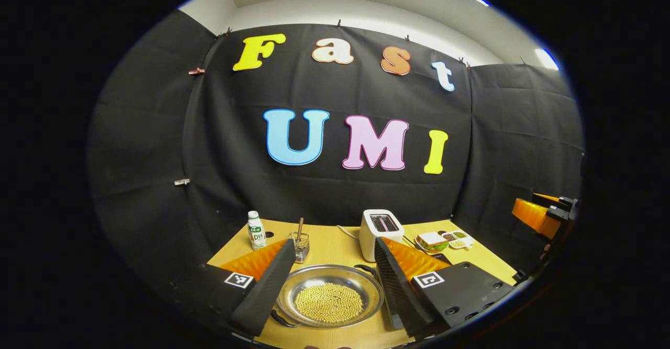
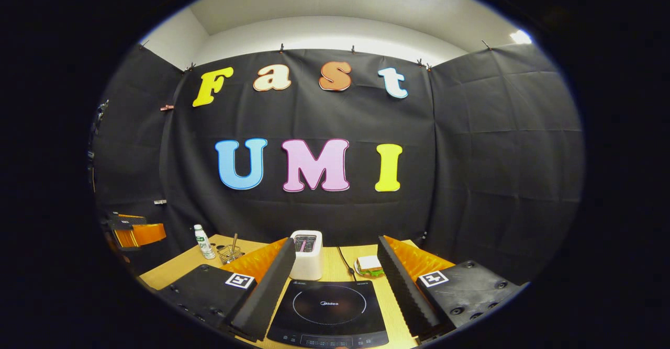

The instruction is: First push the handle of the pot to place it horizontally, then grasp the pot with both hands and set it on the induction cooktop.

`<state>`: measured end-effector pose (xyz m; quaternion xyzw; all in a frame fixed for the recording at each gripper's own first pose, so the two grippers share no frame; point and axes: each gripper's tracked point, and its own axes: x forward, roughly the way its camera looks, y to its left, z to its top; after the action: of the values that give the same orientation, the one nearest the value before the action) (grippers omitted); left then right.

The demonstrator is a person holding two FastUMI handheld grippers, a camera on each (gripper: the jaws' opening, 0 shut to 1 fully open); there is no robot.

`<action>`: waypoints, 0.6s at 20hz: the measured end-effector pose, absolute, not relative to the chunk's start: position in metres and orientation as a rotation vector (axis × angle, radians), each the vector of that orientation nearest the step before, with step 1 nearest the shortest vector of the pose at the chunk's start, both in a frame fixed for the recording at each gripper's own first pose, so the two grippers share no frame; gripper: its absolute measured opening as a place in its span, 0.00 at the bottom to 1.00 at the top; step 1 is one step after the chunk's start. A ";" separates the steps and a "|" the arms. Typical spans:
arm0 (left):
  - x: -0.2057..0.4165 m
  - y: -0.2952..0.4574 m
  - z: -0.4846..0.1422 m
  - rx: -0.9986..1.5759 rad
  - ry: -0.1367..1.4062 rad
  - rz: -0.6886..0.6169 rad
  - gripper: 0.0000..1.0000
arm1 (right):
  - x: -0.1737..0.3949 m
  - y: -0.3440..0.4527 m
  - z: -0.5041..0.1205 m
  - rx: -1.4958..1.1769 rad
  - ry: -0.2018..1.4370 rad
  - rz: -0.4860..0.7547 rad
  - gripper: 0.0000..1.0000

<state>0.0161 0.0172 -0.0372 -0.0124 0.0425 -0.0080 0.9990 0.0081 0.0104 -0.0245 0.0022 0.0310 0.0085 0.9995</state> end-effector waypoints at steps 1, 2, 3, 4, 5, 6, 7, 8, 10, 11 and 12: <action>0.017 0.017 -0.039 -0.030 0.092 -0.020 0.95 | 0.009 0.010 -0.026 0.003 0.064 0.017 0.98; 0.019 0.018 -0.042 -0.034 0.101 -0.023 0.95 | 0.009 0.010 -0.027 0.001 0.066 0.015 0.98; 0.020 0.020 -0.046 -0.033 0.113 -0.021 0.95 | 0.010 0.010 -0.029 0.000 0.069 0.014 0.98; 0.023 0.022 -0.050 -0.027 0.125 -0.022 0.95 | 0.009 0.010 -0.030 0.002 0.074 0.014 0.98; 0.025 0.023 -0.053 -0.022 0.136 -0.026 0.95 | 0.009 0.010 -0.032 0.004 0.077 0.013 0.98; 0.026 0.025 -0.056 -0.019 0.145 -0.028 0.95 | 0.010 0.010 -0.033 0.005 0.080 0.012 0.98; 0.027 0.027 -0.058 -0.022 0.155 -0.035 0.95 | 0.011 0.009 -0.035 0.005 0.084 0.011 0.98; 0.027 0.026 -0.064 -0.030 0.169 -0.048 0.95 | 0.011 0.010 -0.036 0.006 0.086 0.011 0.98; 0.028 0.029 -0.074 -0.053 0.207 -0.067 0.88 | 0.010 0.011 -0.038 0.005 0.090 0.010 0.98; 0.029 0.029 -0.082 -0.062 0.237 -0.075 0.82 | 0.010 0.011 -0.040 0.005 0.092 0.008 0.98; 0.029 0.031 -0.090 -0.069 0.266 -0.076 0.78 | 0.010 0.012 -0.041 0.005 0.093 0.008 0.98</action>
<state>0.0290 0.0307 -0.0902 -0.0342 0.1324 -0.0379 0.9899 0.0096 0.0117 -0.0408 0.0026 0.0467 0.0039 0.9989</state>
